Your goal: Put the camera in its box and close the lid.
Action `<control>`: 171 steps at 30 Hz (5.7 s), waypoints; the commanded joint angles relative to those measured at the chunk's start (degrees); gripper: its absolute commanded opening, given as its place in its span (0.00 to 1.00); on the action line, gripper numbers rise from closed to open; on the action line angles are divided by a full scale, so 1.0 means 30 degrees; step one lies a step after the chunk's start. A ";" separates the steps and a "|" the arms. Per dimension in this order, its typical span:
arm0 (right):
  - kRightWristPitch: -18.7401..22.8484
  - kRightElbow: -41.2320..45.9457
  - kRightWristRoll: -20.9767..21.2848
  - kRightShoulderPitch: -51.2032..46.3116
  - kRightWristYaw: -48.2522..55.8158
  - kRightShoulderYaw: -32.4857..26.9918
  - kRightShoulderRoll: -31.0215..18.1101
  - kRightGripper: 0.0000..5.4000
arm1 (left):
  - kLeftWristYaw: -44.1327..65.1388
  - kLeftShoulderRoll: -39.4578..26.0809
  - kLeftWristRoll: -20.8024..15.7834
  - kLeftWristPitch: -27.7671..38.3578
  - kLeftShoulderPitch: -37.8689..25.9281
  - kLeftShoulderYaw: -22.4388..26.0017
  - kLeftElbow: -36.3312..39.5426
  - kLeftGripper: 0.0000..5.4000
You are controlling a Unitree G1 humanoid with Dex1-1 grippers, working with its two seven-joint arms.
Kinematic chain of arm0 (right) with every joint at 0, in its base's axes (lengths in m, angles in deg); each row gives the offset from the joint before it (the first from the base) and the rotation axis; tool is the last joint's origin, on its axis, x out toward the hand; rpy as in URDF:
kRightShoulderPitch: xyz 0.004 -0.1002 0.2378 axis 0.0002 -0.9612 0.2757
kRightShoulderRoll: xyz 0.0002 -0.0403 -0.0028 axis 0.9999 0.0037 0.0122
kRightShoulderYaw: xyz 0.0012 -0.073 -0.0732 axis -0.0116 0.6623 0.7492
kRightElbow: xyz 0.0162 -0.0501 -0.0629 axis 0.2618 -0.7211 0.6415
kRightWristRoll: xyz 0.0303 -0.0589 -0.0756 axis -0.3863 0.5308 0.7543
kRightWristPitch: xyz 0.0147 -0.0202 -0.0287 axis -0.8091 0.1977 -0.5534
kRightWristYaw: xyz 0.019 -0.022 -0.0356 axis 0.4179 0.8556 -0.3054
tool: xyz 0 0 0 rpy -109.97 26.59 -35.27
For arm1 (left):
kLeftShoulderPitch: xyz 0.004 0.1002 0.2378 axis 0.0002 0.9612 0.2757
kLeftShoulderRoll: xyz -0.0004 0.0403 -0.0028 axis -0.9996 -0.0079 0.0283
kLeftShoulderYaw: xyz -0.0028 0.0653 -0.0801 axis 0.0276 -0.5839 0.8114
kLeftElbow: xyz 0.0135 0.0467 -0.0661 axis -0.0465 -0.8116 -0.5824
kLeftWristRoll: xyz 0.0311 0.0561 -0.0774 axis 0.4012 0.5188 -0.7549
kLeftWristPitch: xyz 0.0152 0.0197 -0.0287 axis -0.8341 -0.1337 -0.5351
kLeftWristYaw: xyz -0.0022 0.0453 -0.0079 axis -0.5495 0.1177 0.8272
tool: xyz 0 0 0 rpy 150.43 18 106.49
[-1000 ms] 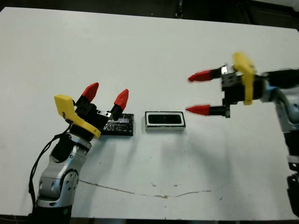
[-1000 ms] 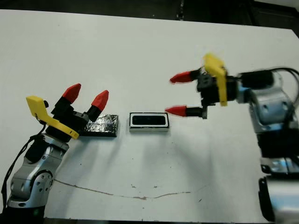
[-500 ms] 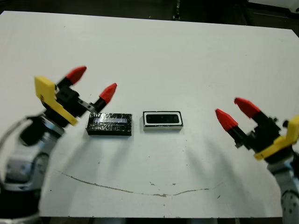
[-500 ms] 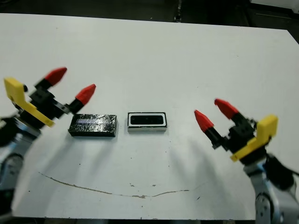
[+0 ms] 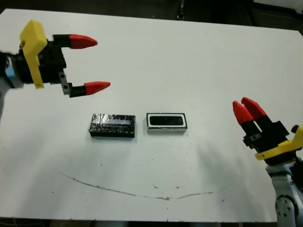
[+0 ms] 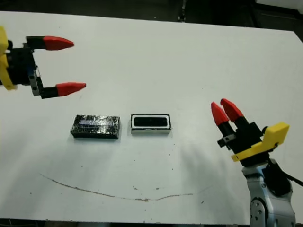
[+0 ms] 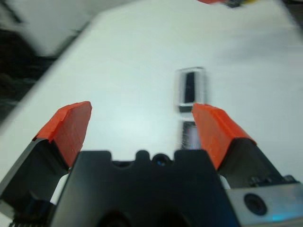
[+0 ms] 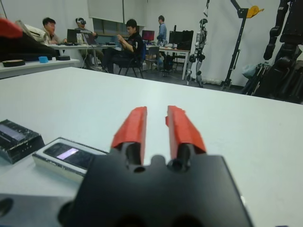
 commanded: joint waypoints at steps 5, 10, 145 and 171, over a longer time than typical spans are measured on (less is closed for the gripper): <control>-0.0111 -0.0063 0.0094 -0.0061 -0.0427 0.0079 -0.0596 0.00 | 0.2926 0.0956 -0.0379 0.1548 0.0086 -0.1717 -0.2101 1.00; -0.0187 -0.0196 -0.0238 -0.0040 -0.0365 0.0152 -0.0672 0.00 | 0.2926 0.0677 -0.0623 0.1892 0.0437 -0.2684 -0.1556 1.00; -0.0549 0.0150 -0.0199 -0.0754 -0.0718 0.1204 -0.1104 0.00 | -0.2256 0.7477 0.2883 -0.0813 -0.0006 -0.2742 -0.4941 0.58; -0.0854 -0.0184 -0.0347 -0.0641 -0.0288 0.1118 -0.1102 0.00 | -0.2803 0.8687 0.4335 0.0128 0.0884 -0.4157 -0.4937 0.58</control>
